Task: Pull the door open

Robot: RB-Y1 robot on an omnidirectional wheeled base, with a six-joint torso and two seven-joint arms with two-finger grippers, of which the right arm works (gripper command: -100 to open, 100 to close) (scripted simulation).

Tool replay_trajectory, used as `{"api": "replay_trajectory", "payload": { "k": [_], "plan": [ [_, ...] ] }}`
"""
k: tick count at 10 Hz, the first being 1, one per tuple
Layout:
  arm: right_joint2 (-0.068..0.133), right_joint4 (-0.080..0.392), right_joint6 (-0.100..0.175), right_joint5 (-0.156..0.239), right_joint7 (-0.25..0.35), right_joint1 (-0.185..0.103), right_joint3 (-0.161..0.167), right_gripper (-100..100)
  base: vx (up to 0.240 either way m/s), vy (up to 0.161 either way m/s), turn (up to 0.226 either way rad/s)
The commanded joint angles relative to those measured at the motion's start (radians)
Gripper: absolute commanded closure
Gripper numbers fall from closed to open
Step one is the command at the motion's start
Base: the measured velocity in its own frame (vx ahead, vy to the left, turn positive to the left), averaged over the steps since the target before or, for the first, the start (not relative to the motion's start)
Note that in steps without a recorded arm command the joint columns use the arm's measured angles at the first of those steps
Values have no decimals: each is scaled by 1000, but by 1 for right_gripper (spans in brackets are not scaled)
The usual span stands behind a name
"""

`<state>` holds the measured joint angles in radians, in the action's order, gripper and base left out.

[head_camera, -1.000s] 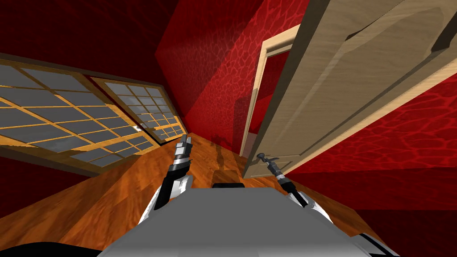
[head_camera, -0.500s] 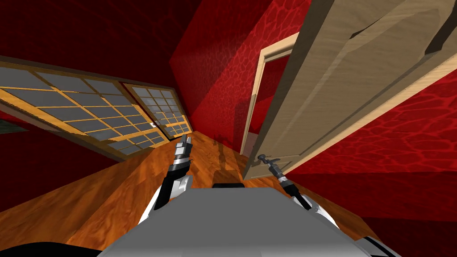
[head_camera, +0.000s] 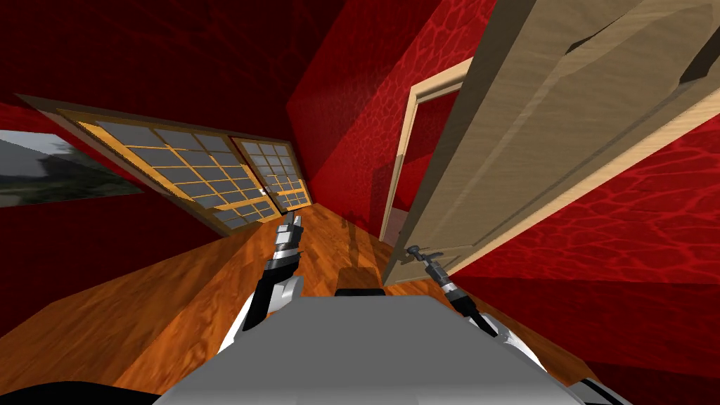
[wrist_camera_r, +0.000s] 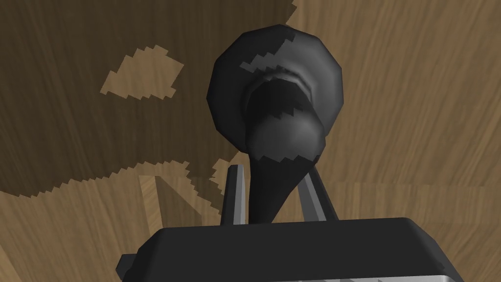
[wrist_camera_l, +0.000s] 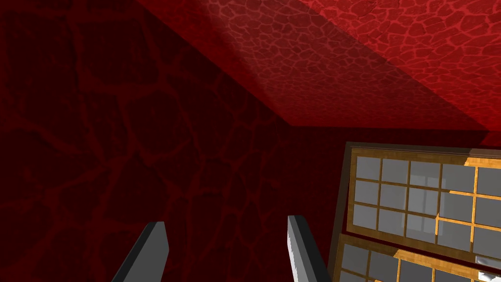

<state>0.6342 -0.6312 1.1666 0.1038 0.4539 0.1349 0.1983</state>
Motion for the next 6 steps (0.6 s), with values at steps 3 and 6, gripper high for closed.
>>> {"api": "replay_trajectory", "payload": {
  "k": [3, 6],
  "plan": [
    [3, 10, 16, 0, 3, 5, 2, 100, -163, -54, 140],
    [9, 19, 34, 1, 6, 10, 3, 100, -196, -91, 163]
  ]
}}
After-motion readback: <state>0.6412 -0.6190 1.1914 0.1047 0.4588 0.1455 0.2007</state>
